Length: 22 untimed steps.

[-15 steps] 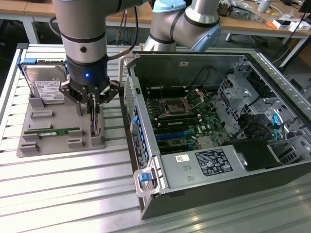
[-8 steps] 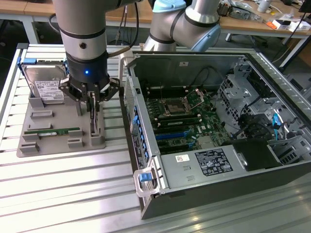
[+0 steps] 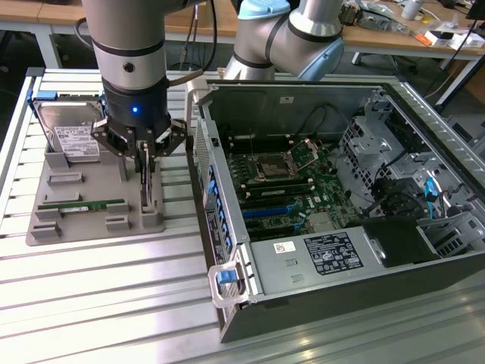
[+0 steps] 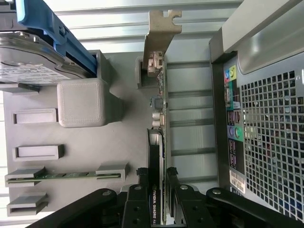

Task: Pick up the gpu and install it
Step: 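Pick up the gpu and move the gpu toward the slot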

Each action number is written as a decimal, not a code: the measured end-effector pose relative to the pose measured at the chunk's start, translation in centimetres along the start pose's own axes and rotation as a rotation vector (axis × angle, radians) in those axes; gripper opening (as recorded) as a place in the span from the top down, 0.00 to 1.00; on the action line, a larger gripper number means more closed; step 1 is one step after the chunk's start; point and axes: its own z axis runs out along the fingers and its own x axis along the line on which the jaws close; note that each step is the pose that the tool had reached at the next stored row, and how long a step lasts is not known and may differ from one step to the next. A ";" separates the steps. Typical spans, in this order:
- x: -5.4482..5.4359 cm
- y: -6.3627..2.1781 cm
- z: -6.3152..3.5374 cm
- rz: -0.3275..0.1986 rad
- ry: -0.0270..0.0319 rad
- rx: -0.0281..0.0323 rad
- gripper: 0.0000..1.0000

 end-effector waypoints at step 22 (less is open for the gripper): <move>0.0 0.04 -0.91 0.000 0.0000 -0.0007 0.74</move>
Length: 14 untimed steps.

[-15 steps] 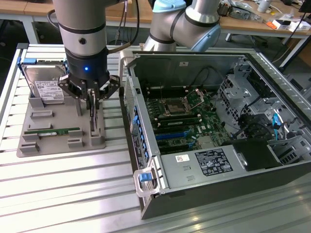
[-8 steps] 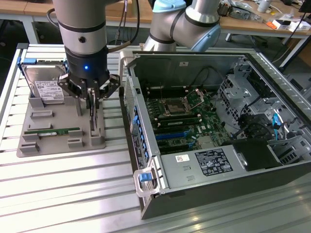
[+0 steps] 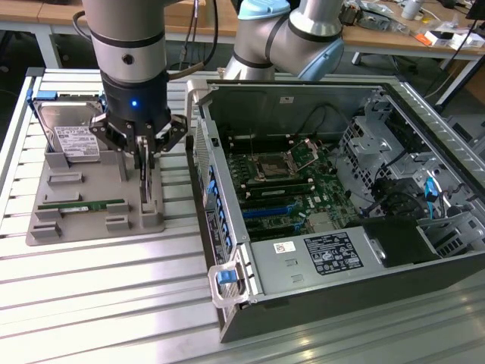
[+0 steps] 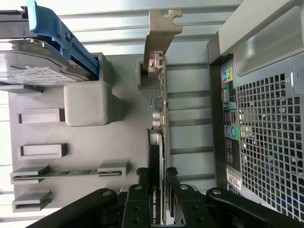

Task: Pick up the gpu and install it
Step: 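Pick up the gpu and move the gpu toward the slot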

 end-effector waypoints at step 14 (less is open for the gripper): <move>0.0 0.02 -0.42 0.000 0.0001 -0.0006 0.74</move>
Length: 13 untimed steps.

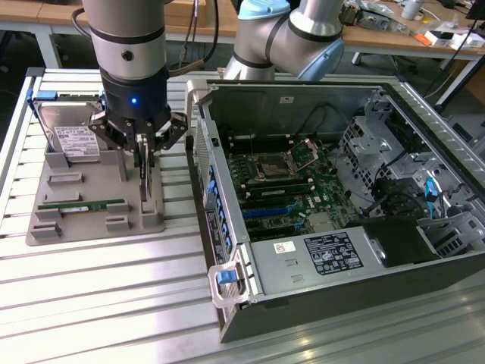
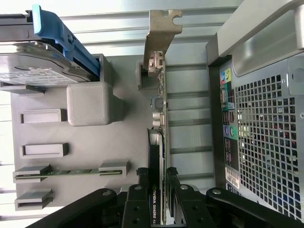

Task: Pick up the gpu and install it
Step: 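Pick up the gpu and move the gpu toward the slot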

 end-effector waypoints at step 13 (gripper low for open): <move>0.0 0.02 -0.50 0.000 0.0000 -0.0001 0.74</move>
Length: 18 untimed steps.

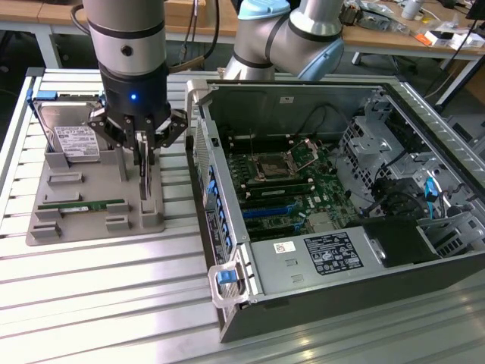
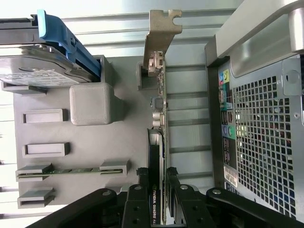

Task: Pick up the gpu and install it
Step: 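Pick up the gpu and move the gpu toward the slot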

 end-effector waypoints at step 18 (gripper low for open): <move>0.0 0.05 -1.12 0.000 0.0000 0.0001 0.74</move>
